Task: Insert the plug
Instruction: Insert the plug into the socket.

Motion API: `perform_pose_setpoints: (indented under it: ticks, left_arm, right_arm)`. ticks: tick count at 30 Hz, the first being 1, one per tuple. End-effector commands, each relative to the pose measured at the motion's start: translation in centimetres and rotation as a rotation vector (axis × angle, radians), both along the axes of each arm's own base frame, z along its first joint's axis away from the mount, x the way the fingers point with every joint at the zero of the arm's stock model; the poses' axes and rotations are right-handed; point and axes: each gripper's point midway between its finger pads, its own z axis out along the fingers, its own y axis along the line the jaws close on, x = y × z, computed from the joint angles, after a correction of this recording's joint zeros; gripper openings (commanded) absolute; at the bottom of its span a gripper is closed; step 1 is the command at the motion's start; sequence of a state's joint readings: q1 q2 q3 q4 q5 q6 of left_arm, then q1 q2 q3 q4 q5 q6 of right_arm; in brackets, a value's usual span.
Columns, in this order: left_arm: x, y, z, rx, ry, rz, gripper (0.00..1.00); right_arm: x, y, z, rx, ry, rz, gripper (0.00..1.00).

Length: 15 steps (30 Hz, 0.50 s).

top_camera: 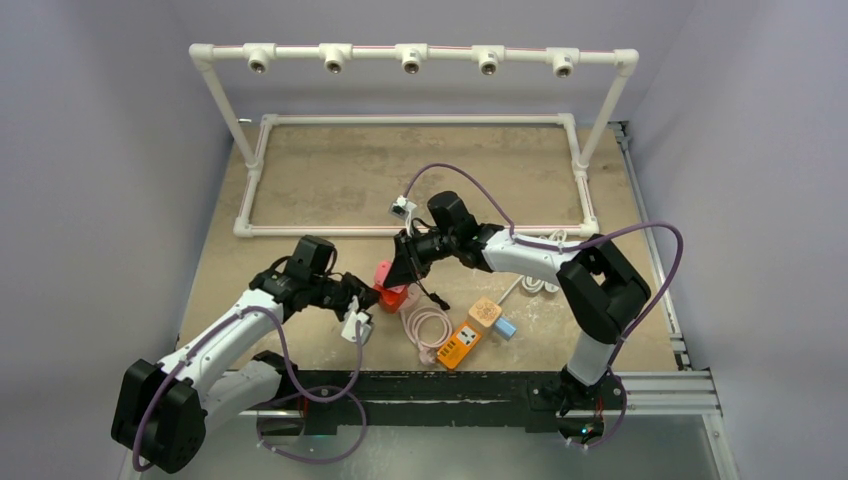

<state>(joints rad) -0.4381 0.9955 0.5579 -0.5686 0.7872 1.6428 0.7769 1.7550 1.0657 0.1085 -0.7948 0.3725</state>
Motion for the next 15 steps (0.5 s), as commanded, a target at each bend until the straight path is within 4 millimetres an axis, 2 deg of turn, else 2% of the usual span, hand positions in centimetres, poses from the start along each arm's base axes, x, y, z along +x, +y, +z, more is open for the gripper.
perform_pose_setpoints:
  ticks: [1,15]
  left_arm:
    - [-0.41,0.46,-0.82,0.046,0.034,0.005,0.11]
    - [-0.50,0.34,-0.81,0.050,0.051,0.015,0.10]
  right_arm:
    - [0.81,0.38,1.34,0.018,-0.044,0.000,0.00]
    - [0.94,0.17,1.74,0.017,-0.055,-0.012,0.00]
